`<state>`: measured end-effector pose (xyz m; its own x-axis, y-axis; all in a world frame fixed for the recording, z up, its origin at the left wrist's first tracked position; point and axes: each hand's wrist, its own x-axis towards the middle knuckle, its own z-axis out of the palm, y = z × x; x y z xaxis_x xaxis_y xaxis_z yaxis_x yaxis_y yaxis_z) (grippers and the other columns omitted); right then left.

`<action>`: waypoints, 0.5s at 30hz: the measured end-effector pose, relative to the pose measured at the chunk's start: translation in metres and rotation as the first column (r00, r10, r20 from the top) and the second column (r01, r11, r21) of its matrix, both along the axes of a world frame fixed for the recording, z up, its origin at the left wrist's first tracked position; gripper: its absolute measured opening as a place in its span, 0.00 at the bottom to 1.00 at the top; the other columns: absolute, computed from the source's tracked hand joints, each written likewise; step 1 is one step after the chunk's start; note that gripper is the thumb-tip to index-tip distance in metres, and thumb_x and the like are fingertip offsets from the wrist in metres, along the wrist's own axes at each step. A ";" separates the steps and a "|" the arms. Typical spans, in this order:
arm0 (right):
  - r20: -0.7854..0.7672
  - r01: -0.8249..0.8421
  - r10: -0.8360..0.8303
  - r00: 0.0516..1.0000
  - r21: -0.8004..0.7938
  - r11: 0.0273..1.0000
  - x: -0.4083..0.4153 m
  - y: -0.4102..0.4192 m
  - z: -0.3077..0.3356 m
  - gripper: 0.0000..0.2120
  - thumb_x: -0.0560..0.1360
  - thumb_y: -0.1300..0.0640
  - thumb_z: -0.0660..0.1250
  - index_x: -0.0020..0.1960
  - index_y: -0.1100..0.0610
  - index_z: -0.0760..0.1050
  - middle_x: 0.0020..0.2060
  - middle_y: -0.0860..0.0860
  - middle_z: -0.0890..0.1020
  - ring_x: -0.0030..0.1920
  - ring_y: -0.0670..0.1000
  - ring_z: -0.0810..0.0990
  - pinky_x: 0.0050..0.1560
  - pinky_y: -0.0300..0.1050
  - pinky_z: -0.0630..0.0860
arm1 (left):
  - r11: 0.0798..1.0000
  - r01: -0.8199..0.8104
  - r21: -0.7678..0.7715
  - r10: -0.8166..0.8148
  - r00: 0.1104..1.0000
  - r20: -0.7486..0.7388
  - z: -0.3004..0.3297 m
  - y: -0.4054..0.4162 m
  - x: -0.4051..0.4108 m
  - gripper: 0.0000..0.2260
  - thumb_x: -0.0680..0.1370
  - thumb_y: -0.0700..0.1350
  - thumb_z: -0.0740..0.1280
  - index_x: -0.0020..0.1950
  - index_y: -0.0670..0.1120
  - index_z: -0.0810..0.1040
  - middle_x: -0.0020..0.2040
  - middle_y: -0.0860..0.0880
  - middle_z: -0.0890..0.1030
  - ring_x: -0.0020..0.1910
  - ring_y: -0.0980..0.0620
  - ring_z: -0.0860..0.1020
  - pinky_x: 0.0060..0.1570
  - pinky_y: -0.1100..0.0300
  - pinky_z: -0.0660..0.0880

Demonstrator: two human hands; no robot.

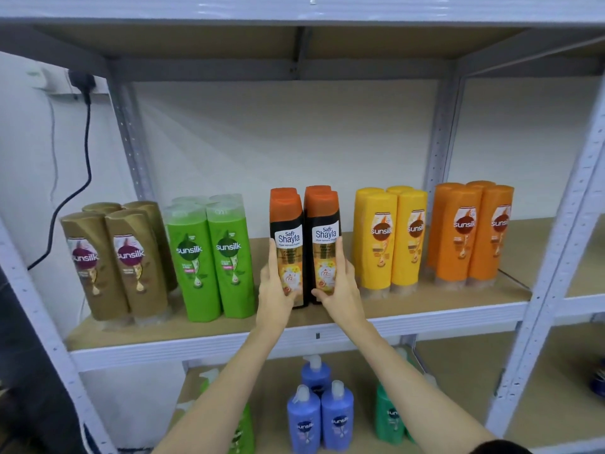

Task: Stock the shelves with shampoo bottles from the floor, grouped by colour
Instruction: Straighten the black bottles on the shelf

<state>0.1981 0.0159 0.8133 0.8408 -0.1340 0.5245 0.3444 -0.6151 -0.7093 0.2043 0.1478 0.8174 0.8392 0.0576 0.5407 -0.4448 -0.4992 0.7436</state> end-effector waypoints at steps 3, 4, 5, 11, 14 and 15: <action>-0.013 0.014 -0.014 1.000 -0.022 1.000 0.002 0.002 0.001 0.50 0.69 0.64 0.72 0.74 0.44 0.40 0.67 0.56 0.65 0.65 0.56 0.70 0.64 0.54 0.70 | 1.000 0.007 -0.014 -0.007 1.000 0.000 -0.001 -0.001 0.000 0.47 0.70 0.31 0.70 0.74 0.58 0.44 0.61 0.43 0.70 0.60 0.48 0.72 0.59 0.59 0.68; -0.006 0.020 -0.021 1.000 -0.030 0.999 0.002 0.002 0.000 0.50 0.69 0.64 0.71 0.74 0.42 0.39 0.66 0.56 0.66 0.64 0.55 0.70 0.63 0.54 0.71 | 1.000 0.013 -0.018 -0.012 1.000 0.005 -0.002 -0.001 0.001 0.46 0.70 0.30 0.70 0.74 0.58 0.45 0.61 0.43 0.70 0.61 0.49 0.71 0.58 0.62 0.66; 0.002 0.027 -0.027 1.000 -0.036 0.999 0.003 0.003 0.000 0.51 0.69 0.64 0.71 0.73 0.40 0.37 0.66 0.56 0.66 0.64 0.55 0.71 0.62 0.54 0.71 | 1.000 0.017 -0.021 -0.016 1.000 0.011 -0.001 -0.001 0.001 0.46 0.70 0.30 0.70 0.74 0.58 0.45 0.61 0.43 0.70 0.61 0.50 0.71 0.58 0.64 0.65; 0.011 0.046 -0.045 0.999 -0.048 0.998 0.007 0.004 -0.001 0.49 0.70 0.65 0.70 0.74 0.43 0.40 0.66 0.56 0.66 0.63 0.55 0.72 0.60 0.53 0.72 | 1.000 -0.009 -0.023 0.010 1.000 0.018 -0.002 -0.002 0.005 0.47 0.70 0.30 0.69 0.71 0.62 0.43 0.60 0.43 0.71 0.59 0.50 0.72 0.55 0.66 0.63; 0.010 0.057 -0.056 0.998 -0.057 0.997 0.011 0.003 -0.001 0.49 0.70 0.65 0.70 0.75 0.44 0.40 0.66 0.55 0.66 0.63 0.55 0.72 0.59 0.52 0.73 | 1.000 -0.018 -0.019 0.018 1.000 0.016 0.000 -0.005 0.005 0.46 0.70 0.29 0.69 0.70 0.61 0.43 0.61 0.42 0.70 0.60 0.49 0.71 0.56 0.67 0.62; 0.012 0.060 -0.059 0.998 -0.067 0.996 0.012 0.003 -0.002 0.49 0.70 0.64 0.70 0.75 0.44 0.39 0.66 0.55 0.66 0.62 0.55 0.72 0.58 0.52 0.73 | 1.000 -0.020 -0.015 0.020 1.000 0.016 0.001 -0.006 0.005 0.46 0.70 0.29 0.69 0.70 0.61 0.43 0.61 0.43 0.70 0.60 0.50 0.71 0.56 0.68 0.62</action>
<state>0.2098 0.0190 0.8114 0.8273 -0.1480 0.5420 0.3122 -0.6809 -0.6625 0.2094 0.1422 0.8179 0.8288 0.0828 0.5534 -0.4471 -0.4968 0.7438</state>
